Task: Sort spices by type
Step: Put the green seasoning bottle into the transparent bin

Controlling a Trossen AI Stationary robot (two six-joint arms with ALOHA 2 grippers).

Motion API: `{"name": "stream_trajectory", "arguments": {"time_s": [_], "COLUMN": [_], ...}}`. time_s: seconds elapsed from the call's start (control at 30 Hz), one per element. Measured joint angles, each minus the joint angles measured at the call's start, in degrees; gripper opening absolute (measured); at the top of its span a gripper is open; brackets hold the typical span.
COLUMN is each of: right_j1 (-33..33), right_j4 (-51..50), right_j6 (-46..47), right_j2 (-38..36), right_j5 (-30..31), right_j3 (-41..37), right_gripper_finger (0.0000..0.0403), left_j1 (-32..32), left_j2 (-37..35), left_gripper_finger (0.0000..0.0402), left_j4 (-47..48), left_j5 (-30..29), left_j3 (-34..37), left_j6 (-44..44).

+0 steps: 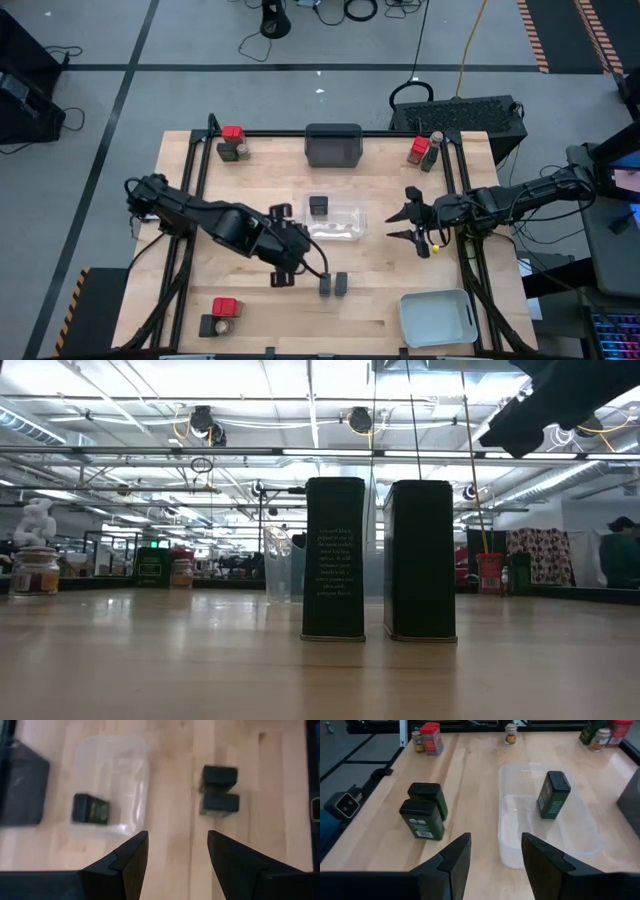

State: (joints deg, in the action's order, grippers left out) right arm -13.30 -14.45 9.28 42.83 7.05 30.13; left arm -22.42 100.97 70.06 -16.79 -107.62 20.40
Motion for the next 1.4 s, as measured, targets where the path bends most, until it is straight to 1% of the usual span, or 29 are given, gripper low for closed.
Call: {"name": "stream_trajectory", "arguments": {"time_s": [0.13, 0.27, 0.43, 0.7, 0.83, 0.97, 1.13, 1.23, 1.4], "right_j1": [0.0, 0.0, 0.0, 0.0, 0.0, 0.0, 0.0, 0.0, 0.0], "right_j4": [-0.6, -0.7, -0.6, -0.6, -0.7, -0.7, -0.7, -0.7, -0.7], "right_j6": [0.8, 0.8, 0.6, 0.3, 0.3, -0.4, -1.0, -1.0, -1.4], "right_j2": [0.0, 0.0, 0.0, 0.0, 0.0, 0.0, 0.0, 0.0, 0.0], "right_j5": [0.0, 0.0, 0.1, 0.1, 0.1, 0.1, 0.1, 0.1, 0.1], "right_j3": [0.0, 0.0, 0.0, 0.0, 0.0, 0.0, 0.0, 0.0, 0.0], "right_gripper_finger": [0.0157, 0.0157, 0.0157, 0.0157, 0.0157, 0.0157, 0.0157, 0.0157, 0.0157], "left_j1": [1.1, 1.7, 1.9, 1.9, 1.9, 1.9, 2.1, 2.2, 2.4], "left_j2": [0.0, 0.2, 0.2, 0.2, 0.2, 0.2, 0.2, 0.2, 0.9], "left_gripper_finger": [0.021, 0.021, 0.021, 0.021, 0.021, 0.021, 0.0211, 0.022, 0.0259], "left_j4": [-7.1, -11.8, -14.2, -21.0, -25.3, -29.6, -29.7, -29.7, -30.1], "left_j5": [0.2, 0.5, -0.1, 0.1, 0.0, 0.0, -0.1, -0.1, -0.6], "left_j3": [3.7, 6.0, 7.4, 10.2, 12.6, 14.5, 14.5, 14.5, 14.5], "left_j6": [0.7, -0.2, -0.1, -0.6, -7.2, -5.4, -4.3, -4.2, -4.2]}}
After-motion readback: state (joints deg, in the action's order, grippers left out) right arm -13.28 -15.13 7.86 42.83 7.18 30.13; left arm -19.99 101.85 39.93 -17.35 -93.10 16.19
